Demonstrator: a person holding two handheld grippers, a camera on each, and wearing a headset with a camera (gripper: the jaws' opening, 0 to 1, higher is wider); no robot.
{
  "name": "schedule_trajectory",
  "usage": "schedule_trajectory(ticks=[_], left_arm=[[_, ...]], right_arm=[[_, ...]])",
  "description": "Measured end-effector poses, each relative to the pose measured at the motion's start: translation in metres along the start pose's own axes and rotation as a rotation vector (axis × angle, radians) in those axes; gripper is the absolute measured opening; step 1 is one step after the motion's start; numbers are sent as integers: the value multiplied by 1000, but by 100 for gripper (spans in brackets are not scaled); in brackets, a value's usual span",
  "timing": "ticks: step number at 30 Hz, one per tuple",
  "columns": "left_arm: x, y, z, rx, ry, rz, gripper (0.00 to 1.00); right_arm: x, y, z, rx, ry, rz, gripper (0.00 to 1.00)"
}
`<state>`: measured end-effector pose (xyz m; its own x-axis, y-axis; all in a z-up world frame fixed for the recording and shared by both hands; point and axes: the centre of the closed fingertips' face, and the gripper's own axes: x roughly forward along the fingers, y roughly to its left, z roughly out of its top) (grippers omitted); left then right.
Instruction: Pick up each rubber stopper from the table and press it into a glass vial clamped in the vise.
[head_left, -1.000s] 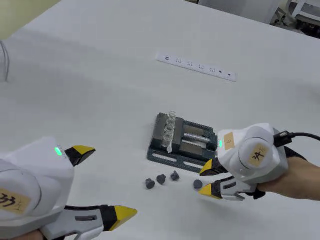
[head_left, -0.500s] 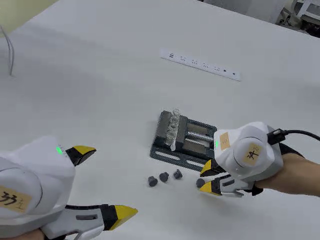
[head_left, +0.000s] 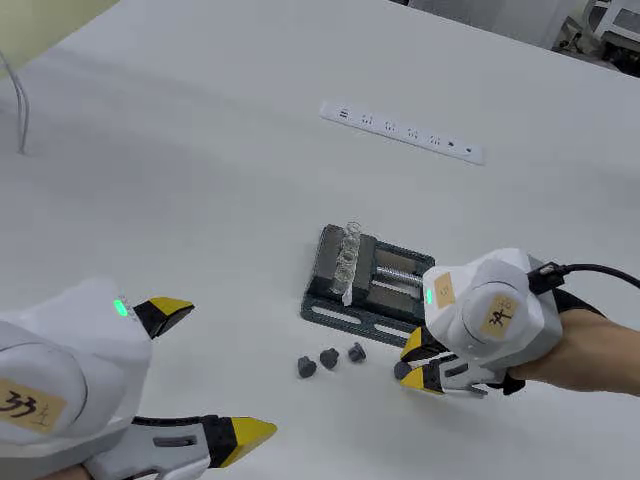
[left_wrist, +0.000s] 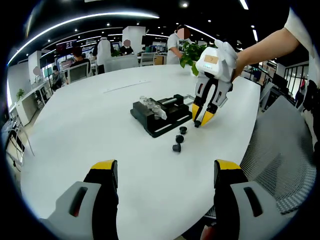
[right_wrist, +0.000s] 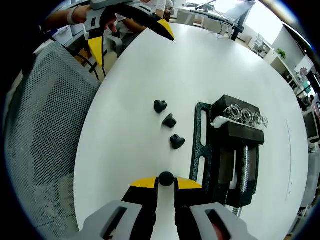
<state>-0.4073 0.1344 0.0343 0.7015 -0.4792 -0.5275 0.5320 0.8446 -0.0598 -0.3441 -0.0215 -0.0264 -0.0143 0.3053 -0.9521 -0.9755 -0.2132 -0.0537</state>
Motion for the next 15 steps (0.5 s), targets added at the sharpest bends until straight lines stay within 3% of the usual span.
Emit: schedule_trajectory(ticks=[6, 15], left_arm=[[1, -1, -1, 1, 4, -5, 77], [3, -2, -3, 0, 7, -9, 77]], right_arm=[[0, 0, -1, -8, -2, 6, 9], [1, -2, 0, 57, -18, 27, 8]])
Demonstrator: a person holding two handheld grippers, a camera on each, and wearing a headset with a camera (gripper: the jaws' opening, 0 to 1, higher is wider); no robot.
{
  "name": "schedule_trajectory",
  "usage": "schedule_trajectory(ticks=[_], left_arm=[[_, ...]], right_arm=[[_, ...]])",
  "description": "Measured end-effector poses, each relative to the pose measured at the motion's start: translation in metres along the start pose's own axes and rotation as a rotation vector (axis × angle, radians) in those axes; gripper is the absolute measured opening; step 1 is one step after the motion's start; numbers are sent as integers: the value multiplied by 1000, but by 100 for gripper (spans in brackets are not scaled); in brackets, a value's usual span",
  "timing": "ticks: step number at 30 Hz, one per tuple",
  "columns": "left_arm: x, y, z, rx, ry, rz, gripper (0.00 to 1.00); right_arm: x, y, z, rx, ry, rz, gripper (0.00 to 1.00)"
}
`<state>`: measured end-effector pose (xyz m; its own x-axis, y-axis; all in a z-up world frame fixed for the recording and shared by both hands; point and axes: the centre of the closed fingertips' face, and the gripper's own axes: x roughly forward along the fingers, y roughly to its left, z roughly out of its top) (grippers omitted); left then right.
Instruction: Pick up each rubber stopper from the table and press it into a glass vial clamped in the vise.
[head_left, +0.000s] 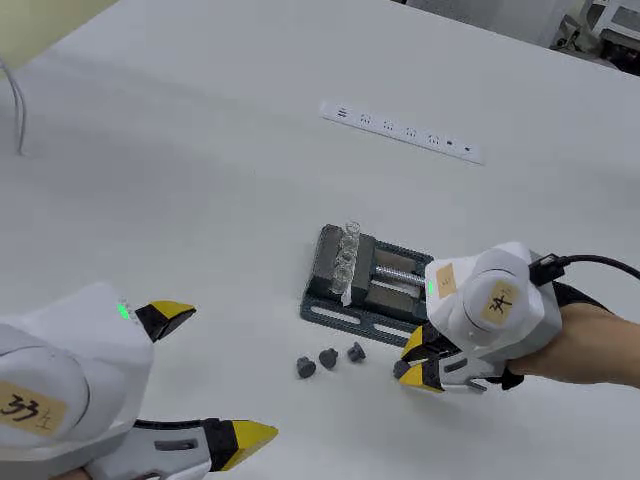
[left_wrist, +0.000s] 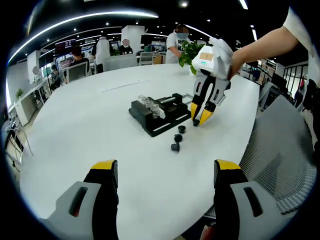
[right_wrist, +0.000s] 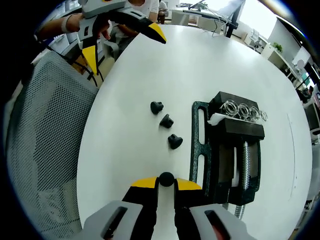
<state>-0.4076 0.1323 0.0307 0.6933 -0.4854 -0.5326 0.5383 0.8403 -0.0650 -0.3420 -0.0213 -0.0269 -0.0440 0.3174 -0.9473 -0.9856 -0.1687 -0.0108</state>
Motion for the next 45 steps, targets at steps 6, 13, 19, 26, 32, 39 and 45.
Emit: schedule_trajectory(ticks=[6, 13, 19, 26, 32, 39, 45], left_arm=[[0, -1, 0, -3, 1, -1, 77], [1, -1, 0, -9, -2, -1, 77], [2, -2, 1, -11, -7, -2, 77], [3, -1, 5, -16, -21, -4, 77], [6, 0, 11, -20, -38, -8, 76], [13, -2, 19, -15, -54, -22, 76], [17, -3, 24, -13, -60, -32, 75]], right_arm=[[0, 1, 0, -1, 2, 18, 8], [1, 0, 0, -10, 12, 27, 8], [-1, 1, 0, -13, 17, 34, 7], [-21, -16, 16, 0, -33, 8, 7], [-41, -38, 31, -24, -50, -18, 7], [-58, -68, 43, -43, -40, -28, 6], [-70, -95, 56, -57, -36, -43, 6]])
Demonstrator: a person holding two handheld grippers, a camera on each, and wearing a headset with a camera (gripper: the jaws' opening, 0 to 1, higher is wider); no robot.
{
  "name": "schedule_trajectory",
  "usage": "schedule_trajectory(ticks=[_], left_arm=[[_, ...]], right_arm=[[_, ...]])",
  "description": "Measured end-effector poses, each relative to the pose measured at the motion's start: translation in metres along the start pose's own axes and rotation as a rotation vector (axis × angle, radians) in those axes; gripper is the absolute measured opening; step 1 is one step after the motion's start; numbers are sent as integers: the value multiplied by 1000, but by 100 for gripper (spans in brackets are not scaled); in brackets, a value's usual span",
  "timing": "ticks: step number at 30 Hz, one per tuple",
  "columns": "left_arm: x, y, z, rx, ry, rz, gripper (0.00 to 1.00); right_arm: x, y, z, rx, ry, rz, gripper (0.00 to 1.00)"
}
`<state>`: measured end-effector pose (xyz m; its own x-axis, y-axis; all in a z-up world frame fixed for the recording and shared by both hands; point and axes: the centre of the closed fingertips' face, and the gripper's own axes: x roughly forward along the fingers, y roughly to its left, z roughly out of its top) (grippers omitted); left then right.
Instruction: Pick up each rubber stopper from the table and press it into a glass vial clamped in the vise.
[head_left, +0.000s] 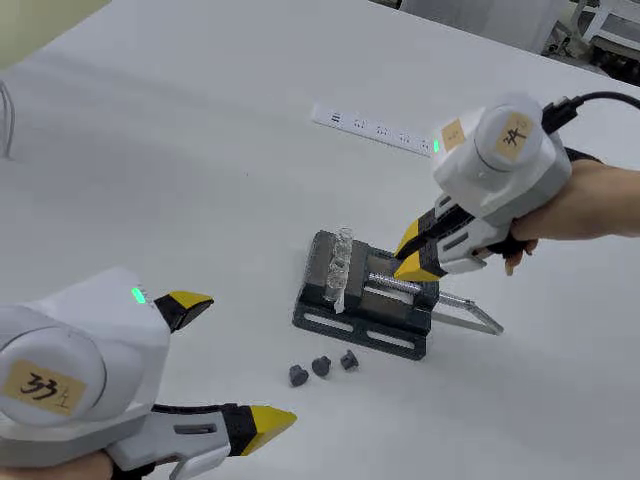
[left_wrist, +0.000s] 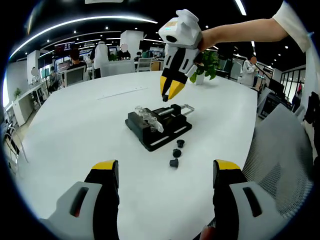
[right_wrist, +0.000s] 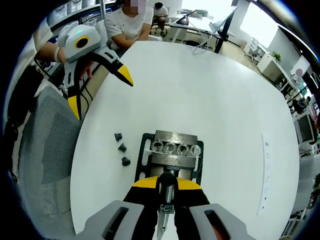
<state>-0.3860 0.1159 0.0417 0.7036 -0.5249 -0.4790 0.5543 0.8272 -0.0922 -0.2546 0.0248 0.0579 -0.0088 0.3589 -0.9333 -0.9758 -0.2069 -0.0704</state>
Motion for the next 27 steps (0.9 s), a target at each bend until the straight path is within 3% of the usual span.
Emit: schedule_trajectory(ticks=[6, 14, 27], left_arm=[[5, 1, 3, -1, 0, -2, 75], [9, 3, 4, -10, 3, -3, 75], [14, 1, 2, -26, 17, -10, 75]], right_arm=[[1, -20, 13, -30, 5, 1, 6], [12, -33, 25, -63, 11, 24, 6], [30, -40, 29, -75, 33, 65, 6]])
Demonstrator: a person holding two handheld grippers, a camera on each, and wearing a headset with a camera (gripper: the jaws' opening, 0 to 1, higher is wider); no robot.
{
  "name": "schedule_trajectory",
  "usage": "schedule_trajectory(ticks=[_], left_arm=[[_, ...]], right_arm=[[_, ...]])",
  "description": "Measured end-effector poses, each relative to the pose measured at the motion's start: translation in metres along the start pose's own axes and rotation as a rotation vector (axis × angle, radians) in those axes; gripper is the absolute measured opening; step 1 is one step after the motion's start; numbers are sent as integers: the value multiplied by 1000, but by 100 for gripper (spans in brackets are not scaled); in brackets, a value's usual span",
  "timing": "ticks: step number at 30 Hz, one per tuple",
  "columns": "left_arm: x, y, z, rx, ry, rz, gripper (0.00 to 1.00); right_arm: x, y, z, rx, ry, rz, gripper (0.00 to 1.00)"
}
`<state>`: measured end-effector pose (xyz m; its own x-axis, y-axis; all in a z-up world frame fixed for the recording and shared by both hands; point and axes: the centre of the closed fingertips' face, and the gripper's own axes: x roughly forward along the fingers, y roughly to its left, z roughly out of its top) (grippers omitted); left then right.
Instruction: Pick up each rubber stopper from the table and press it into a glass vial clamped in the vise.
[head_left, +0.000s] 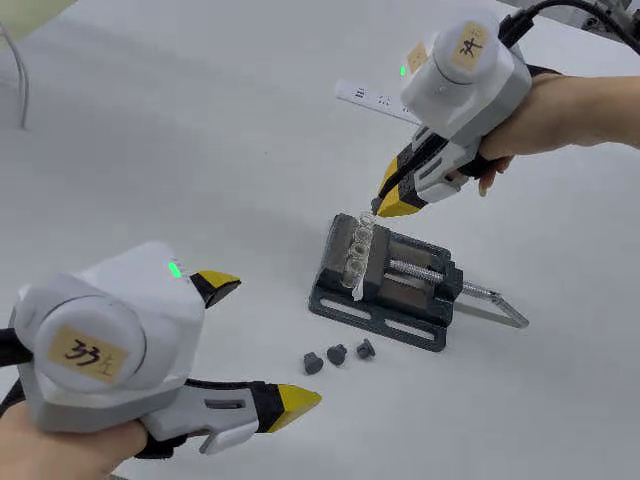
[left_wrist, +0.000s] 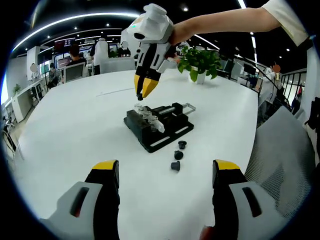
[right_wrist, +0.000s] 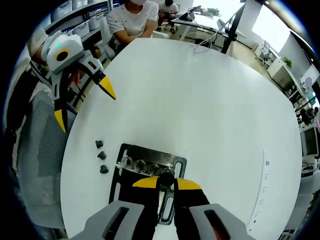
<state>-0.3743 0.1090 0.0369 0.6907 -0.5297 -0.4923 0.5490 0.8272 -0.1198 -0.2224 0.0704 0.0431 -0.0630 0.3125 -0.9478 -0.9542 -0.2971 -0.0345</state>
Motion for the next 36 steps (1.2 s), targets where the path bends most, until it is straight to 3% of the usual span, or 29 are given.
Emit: schedule_trajectory(ticks=[11, 28, 36], left_arm=[[3, 1, -5, -18, 7, -1, 74], [9, -1, -7, -22, 16, -15, 74], [10, -2, -6, -22, 16, -19, 74]], right_arm=[[7, 4, -1, -15, 13, 14, 6], [13, -6, -2, -41, 53, 12, 5], [13, -5, -2, -49, 17, 11, 5]])
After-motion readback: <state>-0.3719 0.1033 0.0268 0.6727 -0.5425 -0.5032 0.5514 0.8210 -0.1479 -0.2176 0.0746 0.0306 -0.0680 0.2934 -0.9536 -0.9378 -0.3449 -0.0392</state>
